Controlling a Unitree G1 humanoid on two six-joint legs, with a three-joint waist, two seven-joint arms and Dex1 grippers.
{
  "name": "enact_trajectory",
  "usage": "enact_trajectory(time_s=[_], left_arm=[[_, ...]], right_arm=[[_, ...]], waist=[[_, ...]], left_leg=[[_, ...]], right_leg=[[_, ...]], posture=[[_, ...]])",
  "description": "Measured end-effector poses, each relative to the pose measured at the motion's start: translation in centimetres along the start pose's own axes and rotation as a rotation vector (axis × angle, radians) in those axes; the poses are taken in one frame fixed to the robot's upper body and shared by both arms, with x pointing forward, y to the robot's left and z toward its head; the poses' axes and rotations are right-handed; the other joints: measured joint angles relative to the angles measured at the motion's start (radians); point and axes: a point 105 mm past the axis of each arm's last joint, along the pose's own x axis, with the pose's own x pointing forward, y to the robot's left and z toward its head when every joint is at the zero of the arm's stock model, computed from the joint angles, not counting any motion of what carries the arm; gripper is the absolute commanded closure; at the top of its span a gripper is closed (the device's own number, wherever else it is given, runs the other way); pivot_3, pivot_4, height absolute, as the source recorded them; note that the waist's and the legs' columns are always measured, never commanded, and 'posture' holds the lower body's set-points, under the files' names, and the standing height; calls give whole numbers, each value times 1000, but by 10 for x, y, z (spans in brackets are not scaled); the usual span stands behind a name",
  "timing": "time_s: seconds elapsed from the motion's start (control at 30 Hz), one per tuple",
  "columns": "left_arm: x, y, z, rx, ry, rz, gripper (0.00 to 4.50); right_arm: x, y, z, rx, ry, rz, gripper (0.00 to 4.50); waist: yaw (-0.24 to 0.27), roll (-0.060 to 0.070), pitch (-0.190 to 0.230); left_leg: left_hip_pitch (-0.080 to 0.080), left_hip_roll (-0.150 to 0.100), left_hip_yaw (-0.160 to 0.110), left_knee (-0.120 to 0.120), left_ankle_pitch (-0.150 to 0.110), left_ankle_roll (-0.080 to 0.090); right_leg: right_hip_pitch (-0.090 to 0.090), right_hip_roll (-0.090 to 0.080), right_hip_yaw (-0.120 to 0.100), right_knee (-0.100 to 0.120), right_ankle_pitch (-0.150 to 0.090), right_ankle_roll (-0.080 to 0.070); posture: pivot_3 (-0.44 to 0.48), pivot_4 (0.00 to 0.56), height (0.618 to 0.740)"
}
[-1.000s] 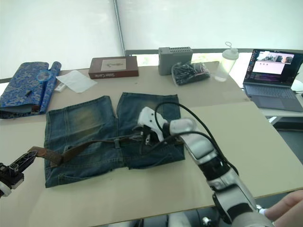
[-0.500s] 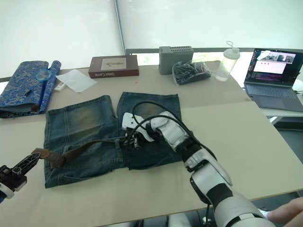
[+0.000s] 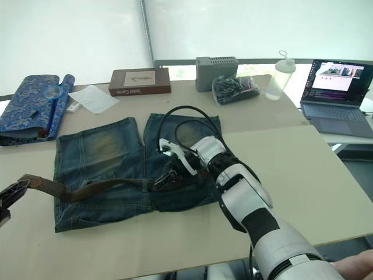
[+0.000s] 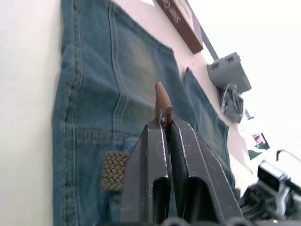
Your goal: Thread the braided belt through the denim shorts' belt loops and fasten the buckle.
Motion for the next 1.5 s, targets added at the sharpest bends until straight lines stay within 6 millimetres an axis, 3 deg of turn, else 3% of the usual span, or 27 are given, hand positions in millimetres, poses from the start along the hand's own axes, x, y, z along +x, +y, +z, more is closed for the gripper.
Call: enact_trajectory(time_s=[0.27, 0.47, 0.6, 0.7, 0.8, 0.9, 0.93, 1.1, 1.23, 1.37, 1.5], left_arm=[[-3, -2, 28, -23, -42, 11, 4500], [2, -2, 23, 16, 34, 44, 4500], [10, 0, 12, 40, 76, 65, 4500], [13, 0, 12, 32, 67, 63, 4500], [16, -3, 14, 37, 60, 55, 4500], [19, -8, 15, 48, 55, 38, 4500], [20, -9, 16, 51, 54, 35, 4500], [24, -16, 17, 69, 47, 17, 4500], [24, -14, 14, 65, 49, 25, 4500], [22, -14, 16, 63, 42, 28, 4500], [19, -15, 18, 64, 32, 27, 4500]], right_arm=[[-11, -9, -6, 50, 0, -51, 4459], [-17, -23, -6, -23, -23, -162, 2394], [-23, -31, -1, -149, -74, -235, 2394], [-42, -29, 6, -183, -159, -253, 2394], [-59, -11, 24, -219, -303, -218, 3242], [-50, 10, 34, -267, -363, -193, 4309], [-45, 12, 37, -263, -387, -201, 4481], [-7, 21, 46, -295, -418, -311, 4481], [24, 18, 36, -270, -375, -349, 4481], [38, 14, 36, -276, -345, -388, 4481], [49, -6, 32, -327, -265, -492, 4481]], waist=[[-10, 0, 0], [-16, 0, 0], [-19, -1, -1], [-18, -3, -1], [-18, -4, -2], [-22, -5, -3], [-23, -6, -3], [-22, -6, -3], [-20, -6, -3], [-20, -7, -4], [-20, -7, -4]], left_leg=[[0, -1, 0, 0, 0, -1], [0, -1, 0, 0, -1, -2], [0, -1, 0, 0, 1, -4], [0, -1, 0, 0, 1, -5], [0, 0, 0, 0, 2, -5], [0, 1, 1, 0, 3, -5], [-1, 1, 1, 0, 3, -5], [-6, 1, 2, 0, 6, -7], [-7, 1, 2, 1, 6, -6], [-6, 1, 2, 1, 7, -4], [-4, 1, 2, 1, 7, -5]], right_leg=[[0, 0, -1, 1, 0, 0], [0, 0, -1, 2, 0, 0], [-1, -1, 0, 4, 0, 0], [-1, -1, -1, 5, 1, -1], [-2, -1, 0, 8, 1, -1], [-7, -1, 0, 13, 0, -2], [-10, -2, 0, 14, 0, -3], [-17, -1, 1, 16, 2, -6], [-17, -2, -2, 16, 2, -6], [-16, -1, -4, 16, 2, -6], [-15, -1, -7, 16, 2, -7]], posture=[[0, 150, 740], [0, 150, 740], [0, 150, 740], [0, 150, 740], [0, 150, 740], [0, 150, 740], [0, 150, 740], [0, 150, 740], [0, 150, 740], [0, 150, 740], [0, 150, 740]])
